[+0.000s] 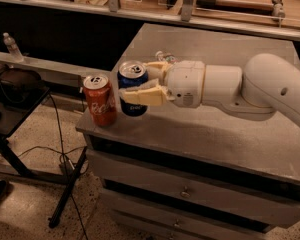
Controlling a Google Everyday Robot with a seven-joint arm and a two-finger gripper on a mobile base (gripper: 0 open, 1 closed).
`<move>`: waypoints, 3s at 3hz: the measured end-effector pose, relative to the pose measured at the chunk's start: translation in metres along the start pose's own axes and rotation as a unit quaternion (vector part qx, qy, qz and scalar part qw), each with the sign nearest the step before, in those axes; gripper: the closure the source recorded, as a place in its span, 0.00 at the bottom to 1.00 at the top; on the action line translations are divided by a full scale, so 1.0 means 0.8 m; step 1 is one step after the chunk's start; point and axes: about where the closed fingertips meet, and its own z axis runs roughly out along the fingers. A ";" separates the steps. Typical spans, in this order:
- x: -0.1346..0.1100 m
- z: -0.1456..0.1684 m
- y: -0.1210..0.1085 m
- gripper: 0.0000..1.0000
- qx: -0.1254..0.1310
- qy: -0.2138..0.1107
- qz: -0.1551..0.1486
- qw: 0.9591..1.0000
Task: Move pepsi can near coke can
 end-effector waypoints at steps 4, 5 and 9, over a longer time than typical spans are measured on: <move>0.031 0.018 0.018 0.41 -0.052 0.037 -0.002 0.998; 0.039 0.020 0.016 0.18 -0.050 0.048 0.013 0.997; 0.026 -0.076 -0.017 0.00 0.044 -0.029 0.009 0.999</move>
Offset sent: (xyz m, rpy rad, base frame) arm -0.0101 0.0123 -0.0249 -0.0607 -0.0118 0.1195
